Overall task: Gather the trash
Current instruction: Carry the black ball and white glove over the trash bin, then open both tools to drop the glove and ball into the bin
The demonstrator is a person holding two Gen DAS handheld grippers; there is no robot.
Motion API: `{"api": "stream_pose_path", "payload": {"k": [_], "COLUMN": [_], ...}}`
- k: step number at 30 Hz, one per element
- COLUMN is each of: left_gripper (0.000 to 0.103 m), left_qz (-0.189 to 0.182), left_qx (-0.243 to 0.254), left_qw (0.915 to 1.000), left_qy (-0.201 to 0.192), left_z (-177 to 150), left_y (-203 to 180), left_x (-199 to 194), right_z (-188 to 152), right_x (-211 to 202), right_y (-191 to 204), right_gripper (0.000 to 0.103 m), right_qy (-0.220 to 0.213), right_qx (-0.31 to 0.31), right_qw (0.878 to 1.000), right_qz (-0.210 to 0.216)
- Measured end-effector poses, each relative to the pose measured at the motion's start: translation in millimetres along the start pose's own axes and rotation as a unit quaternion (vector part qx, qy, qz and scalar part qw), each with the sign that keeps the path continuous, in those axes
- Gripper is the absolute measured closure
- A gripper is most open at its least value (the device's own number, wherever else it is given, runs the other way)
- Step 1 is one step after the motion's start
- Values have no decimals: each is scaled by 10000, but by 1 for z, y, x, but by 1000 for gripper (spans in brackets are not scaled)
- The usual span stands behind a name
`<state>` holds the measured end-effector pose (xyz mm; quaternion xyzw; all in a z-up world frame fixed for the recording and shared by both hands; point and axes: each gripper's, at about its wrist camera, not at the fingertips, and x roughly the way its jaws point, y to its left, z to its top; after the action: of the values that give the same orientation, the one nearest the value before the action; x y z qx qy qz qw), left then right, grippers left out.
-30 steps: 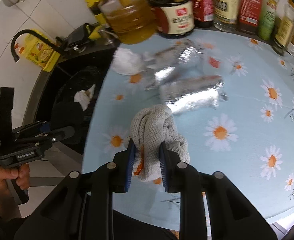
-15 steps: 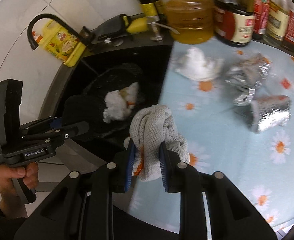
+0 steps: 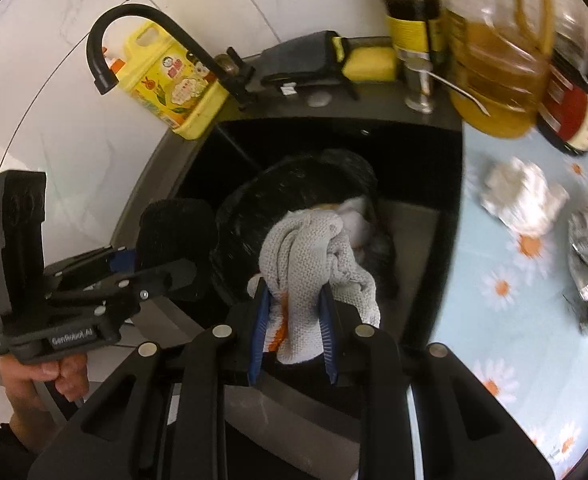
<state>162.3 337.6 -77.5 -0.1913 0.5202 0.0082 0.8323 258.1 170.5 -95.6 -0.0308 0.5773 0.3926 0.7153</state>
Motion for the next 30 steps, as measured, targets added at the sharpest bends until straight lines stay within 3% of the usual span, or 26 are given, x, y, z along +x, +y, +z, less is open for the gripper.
{"api": "stream_pose_path", "payload": {"k": [9,23,26,28,29,30], "left_gripper": [57,57,57,56,53,42], "left_qz": [19,-62,-72,-63,-35,13], "left_qx": [-291,-594,-665,-715,-759,-819], "left_qw": [9995,9973,9966,9961,9956,9950], "left_qy": [120,432,489,505,542,564], "left_z": [14,34,34,35,35,35], "left_y": [34,62,65,67,68,71], "left_x": [15,47,51,52,54,55], "right_z": [39,76,79,80,80,80], "right_x": [40,82,86,89,90,91], "right_y": [15,1,0,-2,-3,-5], "right_gripper": [77,75,72,62,59,58], "right_qy": [223,583,633,670,691,701], "right_qx": [-197,-123,-97,-26,23,63], "right_qw": [9995,9982,9978,9975,9973,9972], "right_qz": [98,94,153,211,245,272]}}
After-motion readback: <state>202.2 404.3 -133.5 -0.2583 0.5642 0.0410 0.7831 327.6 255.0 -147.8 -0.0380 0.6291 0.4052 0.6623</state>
